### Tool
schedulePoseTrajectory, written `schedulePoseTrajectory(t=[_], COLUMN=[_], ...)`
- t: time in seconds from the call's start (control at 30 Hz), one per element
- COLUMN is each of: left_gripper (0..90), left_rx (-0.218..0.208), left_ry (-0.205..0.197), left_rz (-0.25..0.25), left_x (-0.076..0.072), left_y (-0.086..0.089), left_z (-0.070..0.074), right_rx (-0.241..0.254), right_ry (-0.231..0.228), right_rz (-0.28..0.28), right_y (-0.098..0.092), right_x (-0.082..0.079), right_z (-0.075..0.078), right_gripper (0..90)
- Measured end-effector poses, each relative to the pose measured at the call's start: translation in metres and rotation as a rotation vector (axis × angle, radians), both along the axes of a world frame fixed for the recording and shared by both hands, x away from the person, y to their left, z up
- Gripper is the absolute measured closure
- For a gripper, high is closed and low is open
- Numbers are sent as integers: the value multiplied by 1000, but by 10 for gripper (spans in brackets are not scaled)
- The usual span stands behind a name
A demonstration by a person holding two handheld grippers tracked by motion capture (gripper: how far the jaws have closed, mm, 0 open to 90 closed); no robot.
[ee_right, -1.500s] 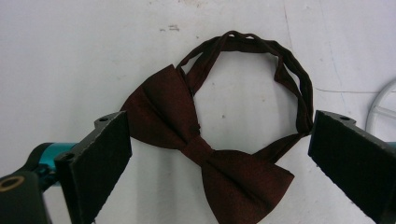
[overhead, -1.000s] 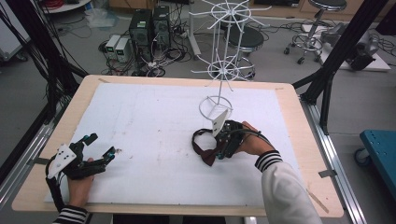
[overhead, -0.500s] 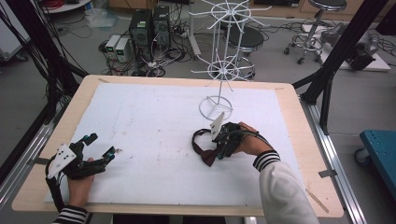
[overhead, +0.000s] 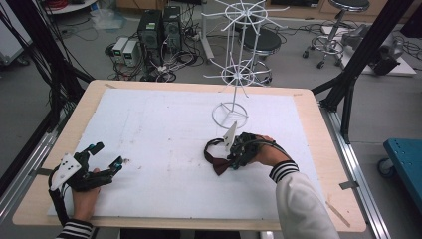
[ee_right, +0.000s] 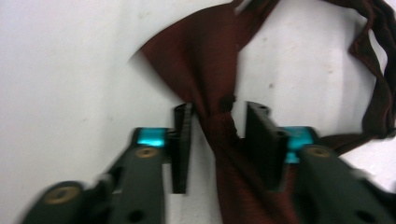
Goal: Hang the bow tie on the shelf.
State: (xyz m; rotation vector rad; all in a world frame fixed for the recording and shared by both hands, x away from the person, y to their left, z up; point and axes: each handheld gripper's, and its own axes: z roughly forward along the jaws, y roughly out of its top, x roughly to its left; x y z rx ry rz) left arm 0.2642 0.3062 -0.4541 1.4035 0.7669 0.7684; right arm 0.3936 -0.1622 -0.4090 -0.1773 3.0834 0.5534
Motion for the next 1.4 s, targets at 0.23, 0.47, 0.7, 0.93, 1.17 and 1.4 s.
schedulePoseTrajectory(t=[0.23, 0.47, 0.7, 0.93, 1.17, 1.4], left_gripper=[132, 132, 132, 132, 132, 132], left_rx=[-1, -2, -2, -1, 0, 1], left_ry=[-1, -1, -2, -4, -5, -2], left_rz=[1, 1, 1, 2, 3, 2], left_x=[0, 0, 0, 0, 0, 0], left_y=[0, 0, 0, 0, 0, 0], left_z=[0, 0, 0, 0, 0, 0], right_rx=[-20, 28, 127, 205, 281, 379], right_ry=[19, 27, 7, 4, -3, -32], right_rz=[-16, -14, -3, -80, -112, -158], right_y=[1, 0, -5, -16, -22, -31], right_x=[-3, -2, -1, -6, -7, -9], right_z=[2, 5, 14, 28, 37, 50], right_gripper=[762, 763, 763, 763, 763, 763])
